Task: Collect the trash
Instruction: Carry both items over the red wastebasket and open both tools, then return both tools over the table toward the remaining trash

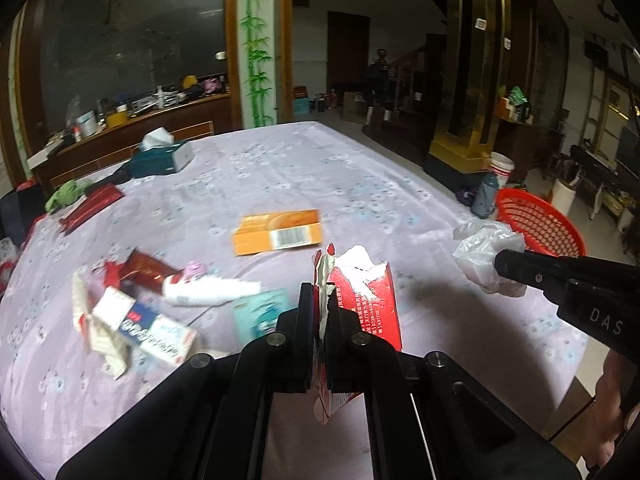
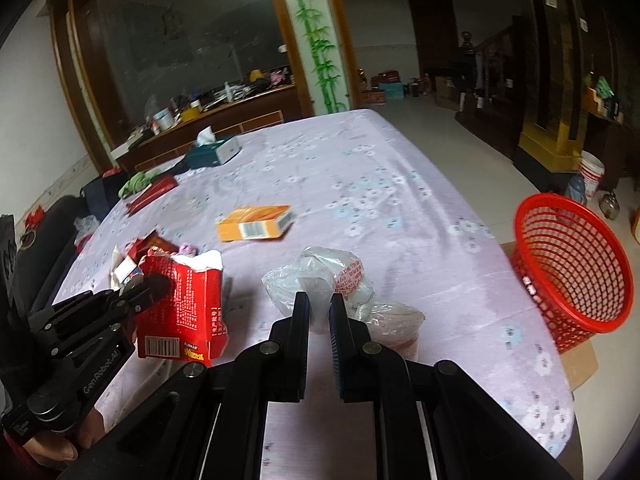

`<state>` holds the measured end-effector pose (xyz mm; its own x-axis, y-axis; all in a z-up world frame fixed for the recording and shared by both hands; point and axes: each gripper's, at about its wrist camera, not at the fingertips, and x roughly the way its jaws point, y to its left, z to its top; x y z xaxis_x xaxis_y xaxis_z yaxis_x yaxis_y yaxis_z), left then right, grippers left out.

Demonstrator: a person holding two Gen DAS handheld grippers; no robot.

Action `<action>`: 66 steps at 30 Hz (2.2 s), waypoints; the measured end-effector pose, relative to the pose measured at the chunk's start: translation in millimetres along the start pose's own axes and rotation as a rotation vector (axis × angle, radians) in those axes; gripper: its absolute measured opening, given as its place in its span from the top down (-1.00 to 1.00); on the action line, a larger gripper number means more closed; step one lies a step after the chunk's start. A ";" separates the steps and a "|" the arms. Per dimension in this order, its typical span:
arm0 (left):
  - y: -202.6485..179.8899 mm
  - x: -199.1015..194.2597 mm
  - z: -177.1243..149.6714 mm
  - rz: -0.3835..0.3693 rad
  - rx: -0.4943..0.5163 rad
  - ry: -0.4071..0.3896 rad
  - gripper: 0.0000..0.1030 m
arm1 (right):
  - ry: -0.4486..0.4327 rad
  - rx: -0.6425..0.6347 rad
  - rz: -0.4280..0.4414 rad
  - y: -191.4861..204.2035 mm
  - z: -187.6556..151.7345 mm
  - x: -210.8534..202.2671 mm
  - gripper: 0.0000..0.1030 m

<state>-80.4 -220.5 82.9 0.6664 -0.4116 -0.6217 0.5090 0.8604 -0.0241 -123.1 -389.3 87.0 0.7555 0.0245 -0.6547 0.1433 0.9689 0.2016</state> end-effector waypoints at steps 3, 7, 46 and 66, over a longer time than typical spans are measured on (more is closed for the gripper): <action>-15.4 7.4 11.7 -0.060 0.007 0.016 0.94 | -0.025 0.037 -0.011 -21.0 4.9 -9.1 0.79; -46.0 21.6 30.7 -0.145 0.021 0.040 0.94 | -0.064 0.108 -0.034 -59.1 13.7 -25.0 0.79; -124.6 49.0 50.7 -0.213 0.107 0.107 0.09 | -0.062 0.242 -0.073 -161.1 28.5 -57.3 0.28; 155.9 -4.2 -24.6 0.116 -0.372 0.148 0.10 | 0.101 0.024 0.104 16.8 2.7 17.8 0.28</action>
<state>-17.2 -77.3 62.4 0.6086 -0.2810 -0.7420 0.1851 0.9597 -0.2116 -105.5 -373.3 80.7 0.6993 0.1505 -0.6988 0.0835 0.9537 0.2889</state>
